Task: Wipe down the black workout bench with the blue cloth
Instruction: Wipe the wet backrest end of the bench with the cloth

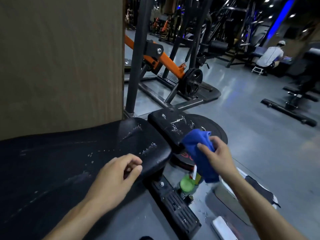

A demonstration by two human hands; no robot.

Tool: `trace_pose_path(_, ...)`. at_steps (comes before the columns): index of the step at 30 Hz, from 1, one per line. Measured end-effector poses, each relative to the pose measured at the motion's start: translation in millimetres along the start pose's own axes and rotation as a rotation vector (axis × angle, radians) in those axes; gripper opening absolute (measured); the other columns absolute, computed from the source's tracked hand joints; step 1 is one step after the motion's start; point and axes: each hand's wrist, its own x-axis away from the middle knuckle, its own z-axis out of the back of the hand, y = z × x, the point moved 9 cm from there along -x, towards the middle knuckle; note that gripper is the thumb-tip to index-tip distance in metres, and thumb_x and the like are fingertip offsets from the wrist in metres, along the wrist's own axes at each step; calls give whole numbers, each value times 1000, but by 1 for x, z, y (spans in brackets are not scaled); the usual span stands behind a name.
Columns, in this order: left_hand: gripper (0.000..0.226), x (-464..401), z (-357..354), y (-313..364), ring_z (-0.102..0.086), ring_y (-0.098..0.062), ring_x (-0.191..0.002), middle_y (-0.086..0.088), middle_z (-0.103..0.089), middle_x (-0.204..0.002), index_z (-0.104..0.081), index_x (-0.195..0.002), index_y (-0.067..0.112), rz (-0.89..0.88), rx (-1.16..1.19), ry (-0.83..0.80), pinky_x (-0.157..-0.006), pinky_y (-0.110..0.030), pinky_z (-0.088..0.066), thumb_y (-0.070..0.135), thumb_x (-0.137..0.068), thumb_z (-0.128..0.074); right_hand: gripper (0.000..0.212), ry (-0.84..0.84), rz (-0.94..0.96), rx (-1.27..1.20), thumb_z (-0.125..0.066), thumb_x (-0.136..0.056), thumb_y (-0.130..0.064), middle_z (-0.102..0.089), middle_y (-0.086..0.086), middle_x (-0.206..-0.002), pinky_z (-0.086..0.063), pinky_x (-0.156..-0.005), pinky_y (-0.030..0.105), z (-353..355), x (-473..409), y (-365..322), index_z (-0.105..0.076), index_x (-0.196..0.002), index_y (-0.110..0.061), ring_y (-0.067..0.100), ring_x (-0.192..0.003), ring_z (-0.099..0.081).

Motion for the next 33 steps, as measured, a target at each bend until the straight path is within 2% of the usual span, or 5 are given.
trace_pose_path(12, 19, -32, -33, -12, -52, -2, -99, 28, -58, -100, -62, -102, 38, -188, -156, 49, -86, -26, -37, 41, -94, -46, 25, 102, 188, 334, -63, -90, -17, -60, -6, -89, -32, -68, 28, -52, -59, 10, -49, -111, -18, 25, -82, -58)
trace_pose_path(17, 14, -35, -41, -14, -51, 2, -97, 30, -57, -96, -60, -97, 40, -194, -178, 63, -85, -24, -35, 41, -91, -48, 57, -188, 519, 564, -49, -93, -38, -51, 0, -149, -31, -115, 39, -79, -24, 3, -48, -145, -13, 19, -141, -42)
trace_pose_path(24, 13, -39, -40, -22, -53, 0, -97, 30, -58, -94, -59, -92, 42, -118, -130, 105, -88, -22, -35, 44, -89, -46, 43, -88, -23, 632, -36, -97, -51, -62, 11, -103, -35, -98, 48, -69, -162, 19, -53, -107, -13, 39, -108, -57)
trace_pose_path(30, 11, -42, -40, -20, -52, 3, -93, 30, -57, -91, -58, -86, 43, -98, -135, 114, -79, -22, -42, 44, -87, -48, 54, -296, 474, 577, -35, -99, -50, -39, -12, -156, -12, -122, 37, -105, -25, -9, -48, -143, -23, 9, -148, -26)
trace_pose_path(33, 10, -42, -41, -21, -53, 1, -97, 30, -57, -93, -57, -88, 44, -81, -124, 89, -82, -21, -42, 45, -89, -48, 47, -341, 516, 656, -32, -100, -50, -53, -8, -143, -27, -115, 41, -96, -59, 2, -53, -136, -29, 16, -136, -44)
